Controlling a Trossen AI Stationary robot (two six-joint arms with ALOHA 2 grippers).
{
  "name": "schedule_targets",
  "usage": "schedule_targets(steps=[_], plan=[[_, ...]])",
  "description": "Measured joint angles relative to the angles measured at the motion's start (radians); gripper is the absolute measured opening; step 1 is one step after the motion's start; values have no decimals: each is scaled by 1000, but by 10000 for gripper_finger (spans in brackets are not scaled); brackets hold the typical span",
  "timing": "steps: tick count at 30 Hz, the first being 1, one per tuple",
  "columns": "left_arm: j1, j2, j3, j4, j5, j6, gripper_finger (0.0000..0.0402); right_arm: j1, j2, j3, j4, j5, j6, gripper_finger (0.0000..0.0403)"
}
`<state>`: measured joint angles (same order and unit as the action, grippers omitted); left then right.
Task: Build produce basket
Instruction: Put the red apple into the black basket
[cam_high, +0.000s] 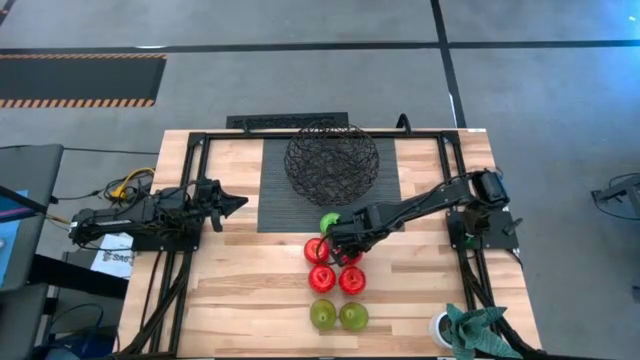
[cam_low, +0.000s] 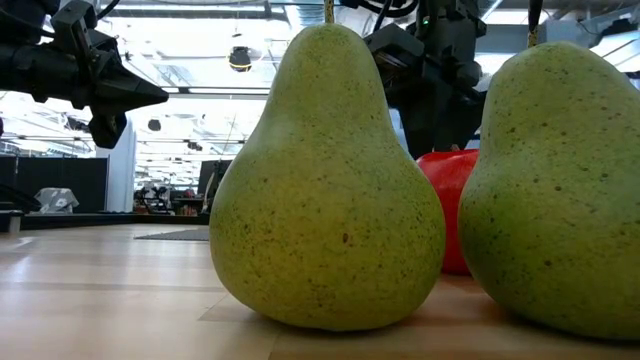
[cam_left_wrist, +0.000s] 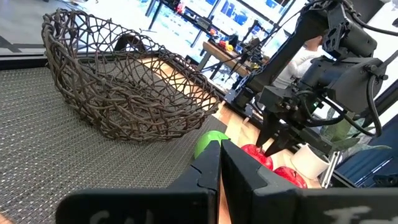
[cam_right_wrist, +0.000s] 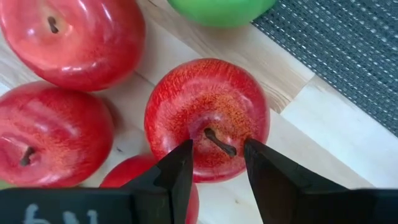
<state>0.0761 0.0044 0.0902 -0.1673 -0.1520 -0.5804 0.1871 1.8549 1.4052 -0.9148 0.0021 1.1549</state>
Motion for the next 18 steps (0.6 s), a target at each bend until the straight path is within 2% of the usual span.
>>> schedule_targets(steps=[4,7,10,14,16,18], plan=[[0,0,0,0,0,0,0,-5,0,0,13,0,0,168],[0,0,0,0,0,0,0,-14,0,0,10,2,13,151],[0,0,0,0,-1,0,0,-20,0,-1,9,4,16,110],[0,0,0,0,0,0,0,-27,-2,0,6,16,14,27],[0,0,0,0,0,0,0,-26,0,-1,3,23,0,11],[0,0,0,0,0,0,0,-26,2,-2,1,24,0,15]])
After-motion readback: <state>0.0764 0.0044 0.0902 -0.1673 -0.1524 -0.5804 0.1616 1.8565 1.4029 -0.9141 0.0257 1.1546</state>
